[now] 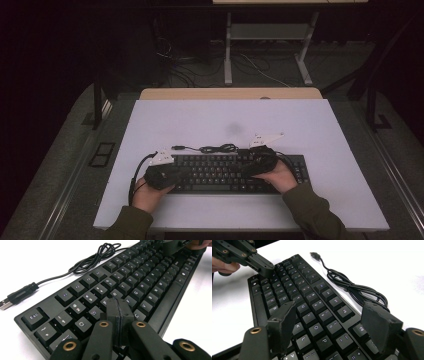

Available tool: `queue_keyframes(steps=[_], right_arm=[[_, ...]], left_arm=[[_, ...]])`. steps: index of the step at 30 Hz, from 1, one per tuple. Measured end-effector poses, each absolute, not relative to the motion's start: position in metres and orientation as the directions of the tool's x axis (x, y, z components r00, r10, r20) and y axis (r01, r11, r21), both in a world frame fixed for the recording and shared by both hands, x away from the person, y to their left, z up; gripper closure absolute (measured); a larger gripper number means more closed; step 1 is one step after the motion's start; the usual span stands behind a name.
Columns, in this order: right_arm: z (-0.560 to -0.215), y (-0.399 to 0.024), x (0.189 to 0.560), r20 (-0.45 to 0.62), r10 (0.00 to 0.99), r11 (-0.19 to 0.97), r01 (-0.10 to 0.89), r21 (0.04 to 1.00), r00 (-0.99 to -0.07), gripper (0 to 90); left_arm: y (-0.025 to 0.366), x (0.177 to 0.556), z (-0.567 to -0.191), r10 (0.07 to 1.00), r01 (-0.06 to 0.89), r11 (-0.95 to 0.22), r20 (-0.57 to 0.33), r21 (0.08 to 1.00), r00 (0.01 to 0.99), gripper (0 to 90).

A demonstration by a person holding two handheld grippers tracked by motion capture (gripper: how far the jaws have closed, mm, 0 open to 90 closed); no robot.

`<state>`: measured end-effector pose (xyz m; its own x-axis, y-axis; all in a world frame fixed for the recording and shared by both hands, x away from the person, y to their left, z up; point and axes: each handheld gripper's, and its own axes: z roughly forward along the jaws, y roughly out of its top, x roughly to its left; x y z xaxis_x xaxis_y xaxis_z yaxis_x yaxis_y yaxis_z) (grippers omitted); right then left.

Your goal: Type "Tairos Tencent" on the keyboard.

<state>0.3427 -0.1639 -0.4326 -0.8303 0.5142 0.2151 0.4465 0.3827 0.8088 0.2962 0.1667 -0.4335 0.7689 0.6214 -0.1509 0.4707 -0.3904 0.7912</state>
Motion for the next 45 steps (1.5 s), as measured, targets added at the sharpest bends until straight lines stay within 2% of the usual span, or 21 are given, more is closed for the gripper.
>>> queue_keyframes(steps=[45], right_arm=[[-0.432, -0.1638, 0.3424, 0.207, 0.518, 0.385, 0.442, 0.81, -0.83, 28.1]], left_arm=[[0.1622, 0.3005, -0.4377, 0.617, 0.491, -0.403, -0.167, 0.772, 0.769, 88.7]])
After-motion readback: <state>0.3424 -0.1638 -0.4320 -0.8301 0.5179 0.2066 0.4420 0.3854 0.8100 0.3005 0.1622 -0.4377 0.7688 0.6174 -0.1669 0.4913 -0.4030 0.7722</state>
